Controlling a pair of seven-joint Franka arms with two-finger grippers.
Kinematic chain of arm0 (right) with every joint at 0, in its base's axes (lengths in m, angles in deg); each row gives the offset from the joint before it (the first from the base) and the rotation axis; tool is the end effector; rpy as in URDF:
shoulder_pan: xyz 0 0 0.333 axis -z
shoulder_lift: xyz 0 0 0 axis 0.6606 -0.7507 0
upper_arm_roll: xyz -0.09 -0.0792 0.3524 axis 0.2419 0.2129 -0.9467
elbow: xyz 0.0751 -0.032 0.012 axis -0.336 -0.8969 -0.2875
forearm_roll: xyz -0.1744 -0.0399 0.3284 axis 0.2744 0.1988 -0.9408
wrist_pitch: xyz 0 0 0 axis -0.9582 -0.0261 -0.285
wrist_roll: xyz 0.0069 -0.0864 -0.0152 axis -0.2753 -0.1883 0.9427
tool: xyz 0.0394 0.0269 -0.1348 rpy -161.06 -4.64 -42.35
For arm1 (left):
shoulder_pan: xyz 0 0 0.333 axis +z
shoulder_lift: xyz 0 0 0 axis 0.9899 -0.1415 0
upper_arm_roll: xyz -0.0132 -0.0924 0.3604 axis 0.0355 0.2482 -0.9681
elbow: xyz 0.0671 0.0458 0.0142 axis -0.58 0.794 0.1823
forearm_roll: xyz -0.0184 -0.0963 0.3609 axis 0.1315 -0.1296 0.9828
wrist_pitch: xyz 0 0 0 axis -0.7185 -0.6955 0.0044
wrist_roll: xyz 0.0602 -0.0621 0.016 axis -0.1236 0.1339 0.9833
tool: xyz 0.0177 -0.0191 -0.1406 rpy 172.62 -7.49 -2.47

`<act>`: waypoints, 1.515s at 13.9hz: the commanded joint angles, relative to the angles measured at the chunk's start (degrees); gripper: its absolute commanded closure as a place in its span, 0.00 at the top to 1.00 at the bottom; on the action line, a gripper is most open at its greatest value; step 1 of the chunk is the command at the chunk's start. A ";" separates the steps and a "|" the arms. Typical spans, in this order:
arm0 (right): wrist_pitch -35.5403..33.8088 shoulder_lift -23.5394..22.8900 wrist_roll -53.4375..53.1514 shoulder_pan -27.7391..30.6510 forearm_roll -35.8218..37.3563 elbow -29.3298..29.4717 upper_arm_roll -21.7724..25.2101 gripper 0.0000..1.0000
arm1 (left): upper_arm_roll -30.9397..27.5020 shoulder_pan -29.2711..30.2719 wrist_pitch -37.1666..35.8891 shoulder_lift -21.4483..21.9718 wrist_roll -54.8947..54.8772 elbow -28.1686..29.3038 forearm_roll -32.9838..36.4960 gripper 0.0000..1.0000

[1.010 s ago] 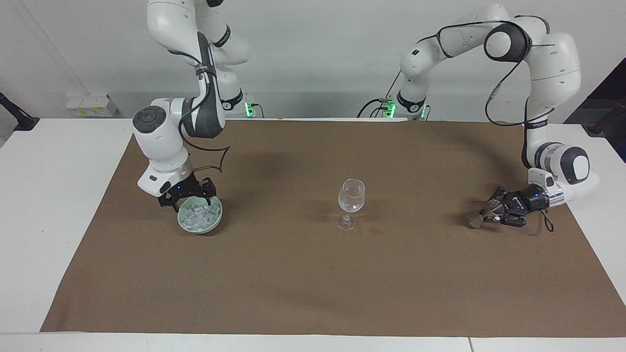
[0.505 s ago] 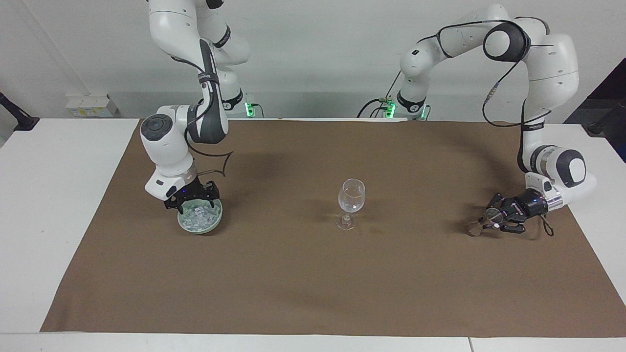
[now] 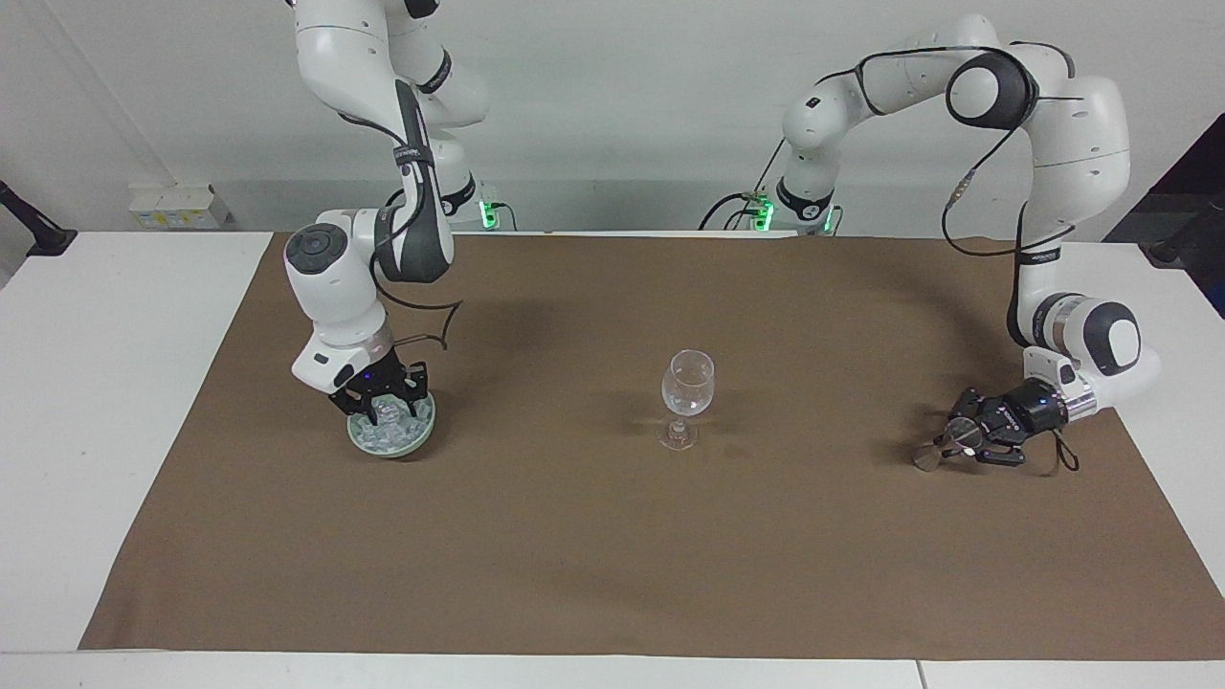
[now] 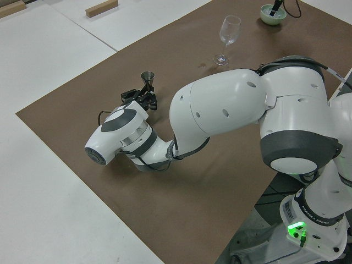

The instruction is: Pour wine and add ice with both arms

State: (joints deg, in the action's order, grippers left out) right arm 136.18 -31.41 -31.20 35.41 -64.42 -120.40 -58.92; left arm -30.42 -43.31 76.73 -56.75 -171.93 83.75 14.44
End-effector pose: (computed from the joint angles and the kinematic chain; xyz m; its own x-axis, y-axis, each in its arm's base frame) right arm 0.5932 0.0190 0.3685 0.9555 0.2794 0.0942 0.2763 -0.9600 0.0444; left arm 0.6470 0.1700 0.2642 0.1497 -0.1409 0.9786 -0.9509 -0.2918 0.1035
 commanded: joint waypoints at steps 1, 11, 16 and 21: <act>1.55 -0.31 -0.70 0.13 1.12 -0.22 -0.55 0.54 | 0.47 0.55 0.14 -0.92 0.74 -1.05 -0.82 0.00; -0.20 -0.13 -0.17 0.40 2.70 -0.22 -0.56 0.52 | 0.38 0.55 -0.48 -0.92 1.18 -1.05 -0.47 0.22; -2.05 0.31 0.18 0.84 2.70 -0.22 -0.38 0.47 | 0.38 0.55 -0.48 -0.92 1.10 -1.05 -0.12 0.40; -2.32 0.66 0.27 0.84 2.97 0.04 -0.38 0.29 | 0.29 0.64 -0.65 -0.92 1.10 -1.14 -0.03 0.70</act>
State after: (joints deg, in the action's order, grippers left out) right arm 134.85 -31.42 -31.20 35.68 -62.70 -120.41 -58.99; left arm -30.43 -43.28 76.72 -56.82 -171.36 83.75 14.44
